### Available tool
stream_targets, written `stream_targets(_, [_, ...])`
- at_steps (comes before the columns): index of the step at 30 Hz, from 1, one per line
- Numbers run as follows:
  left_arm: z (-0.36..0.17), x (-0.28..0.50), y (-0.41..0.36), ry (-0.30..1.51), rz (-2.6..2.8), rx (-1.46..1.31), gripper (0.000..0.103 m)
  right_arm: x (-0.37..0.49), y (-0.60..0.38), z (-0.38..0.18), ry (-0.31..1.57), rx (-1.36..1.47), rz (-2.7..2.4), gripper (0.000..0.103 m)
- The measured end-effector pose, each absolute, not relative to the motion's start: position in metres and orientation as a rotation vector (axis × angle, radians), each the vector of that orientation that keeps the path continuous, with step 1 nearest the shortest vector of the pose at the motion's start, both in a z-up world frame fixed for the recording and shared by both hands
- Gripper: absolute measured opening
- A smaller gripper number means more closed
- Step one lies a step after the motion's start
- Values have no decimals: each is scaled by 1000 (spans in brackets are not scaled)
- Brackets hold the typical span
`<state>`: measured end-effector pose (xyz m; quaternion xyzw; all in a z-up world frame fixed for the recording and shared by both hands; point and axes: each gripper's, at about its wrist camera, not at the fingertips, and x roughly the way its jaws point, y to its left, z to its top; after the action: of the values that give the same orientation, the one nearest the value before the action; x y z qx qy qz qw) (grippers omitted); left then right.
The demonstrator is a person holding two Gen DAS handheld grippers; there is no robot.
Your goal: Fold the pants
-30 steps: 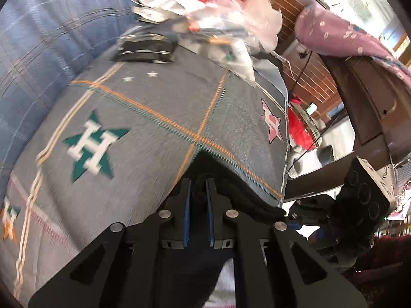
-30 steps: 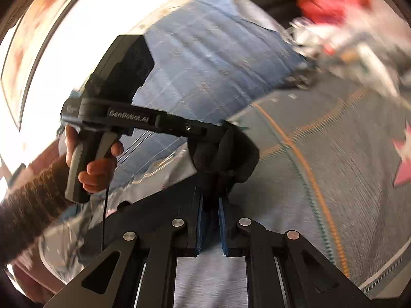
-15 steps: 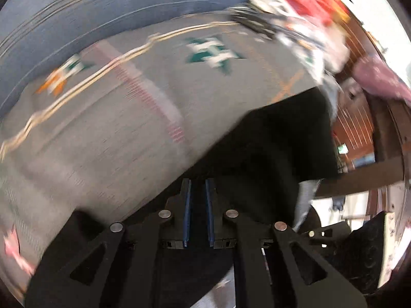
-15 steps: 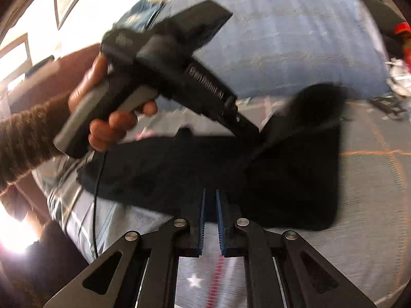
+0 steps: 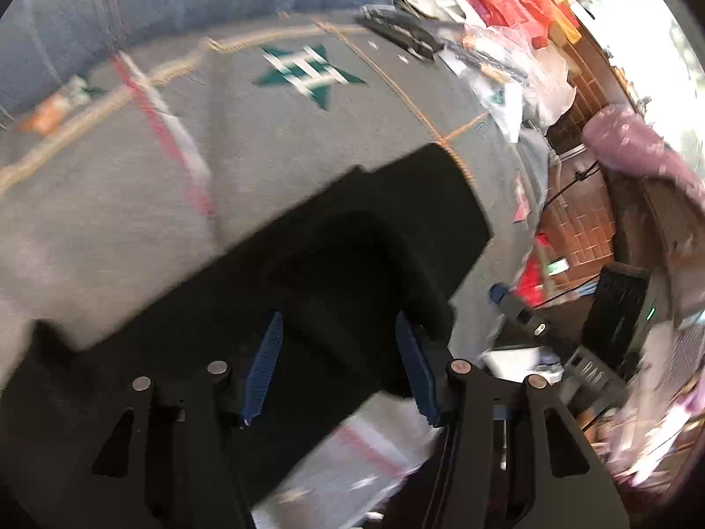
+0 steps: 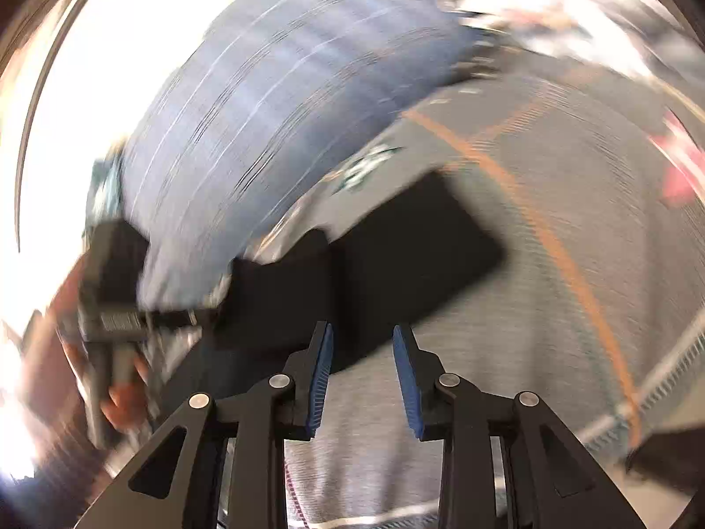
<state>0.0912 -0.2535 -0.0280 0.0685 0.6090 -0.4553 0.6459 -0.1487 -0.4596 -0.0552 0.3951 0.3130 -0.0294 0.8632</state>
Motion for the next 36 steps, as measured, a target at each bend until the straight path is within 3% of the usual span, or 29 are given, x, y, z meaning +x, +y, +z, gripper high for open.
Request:
stream_targets(4, [-8, 91, -312, 1424, -1104, 10, 52, -163, -466, -65, 649, 826, -118, 36])
stream_targets(8, [25, 76, -359, 1296, -1150, 186, 52, -165, -469, -72, 645, 863, -110, 36])
stream_targets(10, [31, 76, -368, 1247, -1156, 287, 52, -168, -471, -75, 631, 879, -106, 46])
stream_targets(12, [24, 83, -371, 1240, -1122, 380, 52, -169, -479, -79, 610, 908, -118, 52])
stream_targets(23, [-37, 125, -408, 1478, -1135, 472, 53, -136, -500, -88, 529, 1011, -96, 52])
stream_targets(25, [-38, 126, -414, 1481, -1171, 458, 67, -130, -501, -89, 516, 1014, -80, 52])
stream_targets(30, [-40, 117, -429, 1487, -1256, 477, 84, -132, -499, -91, 492, 976, -49, 47])
stream_targets(33, [-38, 104, -437, 1441, -1297, 564, 84, -133, -498, -92, 484, 967, -40, 44])
stream_targets(35, [-36, 95, -437, 1424, -1320, 584, 73, -131, -497, -91, 485, 949, -34, 42])
stream_targets(36, [-36, 92, -438, 1397, -1309, 610, 58, -129, -496, -90, 488, 941, -33, 39])
